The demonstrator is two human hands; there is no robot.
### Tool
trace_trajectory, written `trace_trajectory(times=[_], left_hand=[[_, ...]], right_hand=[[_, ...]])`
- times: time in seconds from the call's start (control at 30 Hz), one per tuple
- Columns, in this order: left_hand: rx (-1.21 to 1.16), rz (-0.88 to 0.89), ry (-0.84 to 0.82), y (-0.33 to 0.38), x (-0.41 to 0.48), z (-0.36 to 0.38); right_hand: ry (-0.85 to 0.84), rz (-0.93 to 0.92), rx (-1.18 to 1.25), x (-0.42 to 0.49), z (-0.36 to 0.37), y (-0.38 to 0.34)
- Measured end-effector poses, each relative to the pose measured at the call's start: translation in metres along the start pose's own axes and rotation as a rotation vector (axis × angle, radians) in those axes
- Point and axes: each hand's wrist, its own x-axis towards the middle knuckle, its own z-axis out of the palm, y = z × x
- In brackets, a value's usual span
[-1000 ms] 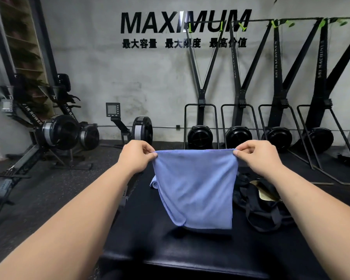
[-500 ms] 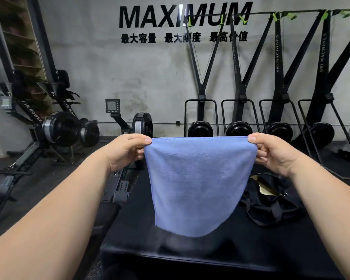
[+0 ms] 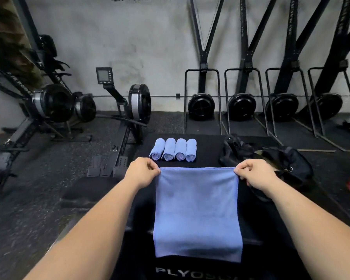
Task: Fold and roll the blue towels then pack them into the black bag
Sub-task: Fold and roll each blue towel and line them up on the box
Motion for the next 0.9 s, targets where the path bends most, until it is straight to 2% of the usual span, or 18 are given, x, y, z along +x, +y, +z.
trace_trajectory(times=[0.1, 0.2, 0.3, 0.4, 0.47, 0.57, 0.67, 0.73, 0.83, 0.9], left_hand=[[-0.073, -0.064, 0.007, 0.001, 0.007, 0.015], [-0.291, -0.153, -0.007, 0.006, 0.017, 0.032], [-0.486, -0.24, 0.048, 0.004, 0.03, 0.051], [-0.54, -0.25, 0.102, -0.003, 0.039, 0.072], [-0.523, -0.235, 0.099, -0.008, 0.045, 0.086], [-0.364, -0.18, 0.037, -0.015, 0.047, 0.107], [-0.262, -0.118, -0.185, -0.026, 0.041, 0.137], [-0.175, -0.014, -0.22, -0.031, 0.028, 0.154], [0.187, 0.188, -0.173, -0.039, 0.012, 0.175], [0.389, 0.18, -0.242, -0.044, 0.012, 0.184]], right_hand=[[0.041, 0.053, 0.057, 0.005, 0.017, 0.0], [0.096, 0.14, 0.193, 0.017, 0.035, -0.002], [0.132, 0.219, 0.362, 0.03, 0.055, -0.005], [0.167, 0.274, 0.405, 0.044, 0.074, 0.0], [0.147, 0.29, 0.347, 0.053, 0.084, 0.007], [0.054, 0.249, 0.183, 0.051, 0.101, 0.015], [-0.121, 0.166, 0.069, 0.045, 0.129, 0.028], [-0.185, 0.093, -0.057, 0.038, 0.151, 0.043], [-0.172, -0.046, -0.459, 0.026, 0.175, 0.066], [-0.155, -0.084, -0.606, 0.022, 0.181, 0.068]])
